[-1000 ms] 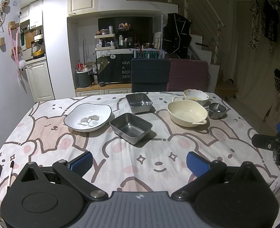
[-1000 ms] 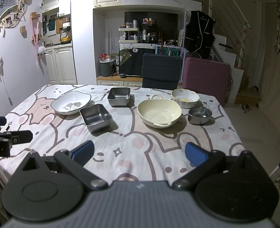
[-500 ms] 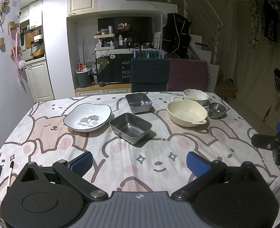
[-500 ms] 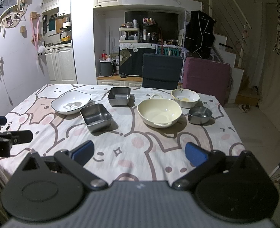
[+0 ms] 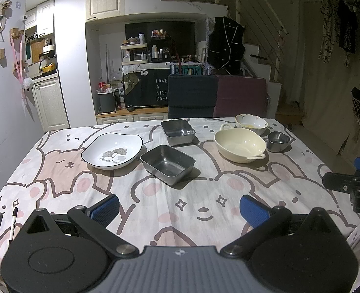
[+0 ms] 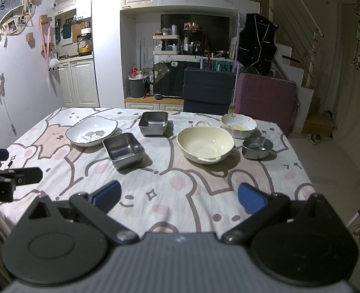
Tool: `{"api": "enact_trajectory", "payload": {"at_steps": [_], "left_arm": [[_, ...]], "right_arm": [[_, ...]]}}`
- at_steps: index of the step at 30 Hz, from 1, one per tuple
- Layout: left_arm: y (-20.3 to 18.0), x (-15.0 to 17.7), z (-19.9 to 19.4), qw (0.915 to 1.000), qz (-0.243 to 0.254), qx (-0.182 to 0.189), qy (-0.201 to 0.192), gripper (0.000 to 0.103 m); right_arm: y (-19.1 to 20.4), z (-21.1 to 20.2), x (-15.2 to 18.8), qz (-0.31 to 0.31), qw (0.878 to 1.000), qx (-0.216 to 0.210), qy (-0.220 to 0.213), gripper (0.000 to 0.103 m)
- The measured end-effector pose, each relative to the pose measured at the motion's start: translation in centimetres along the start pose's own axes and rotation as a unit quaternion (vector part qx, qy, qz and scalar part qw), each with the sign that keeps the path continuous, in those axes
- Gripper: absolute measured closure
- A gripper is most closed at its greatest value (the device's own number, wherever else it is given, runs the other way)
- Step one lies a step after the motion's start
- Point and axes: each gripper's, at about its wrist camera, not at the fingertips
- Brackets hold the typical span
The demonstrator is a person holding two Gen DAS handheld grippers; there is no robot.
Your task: Organize plates and bowls
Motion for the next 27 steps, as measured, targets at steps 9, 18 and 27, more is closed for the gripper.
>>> {"api": "enact_trajectory", "payload": {"at_steps": [9, 18, 27], "left_arm": [[0.0, 0.0, 0.0, 1.0, 0.0, 0.0, 0.0, 0.0], [0.0, 0.0, 0.0, 1.0, 0.0, -0.002, 0.002, 0.0], [1.5, 0.0, 2.2, 0.9996, -0.009, -0.014, 0.021, 0.0]], "right_arm": [[0.0, 0.0, 0.0, 0.0, 1.0, 0.0, 0.0, 0.0], [0.0, 0.0, 0.0, 0.0, 1.0, 0.001, 0.001, 0.0], [-0.1, 0.8, -0.4, -0.002, 1.0, 0.004, 0.016, 0.0]]}}
Point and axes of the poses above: each gripper's, at about its wrist camera, not at the fingertips, and z roughly the way its jaws point, y to its left, x to its underside, and after that the axes turned 2 degrees about y, right-handed
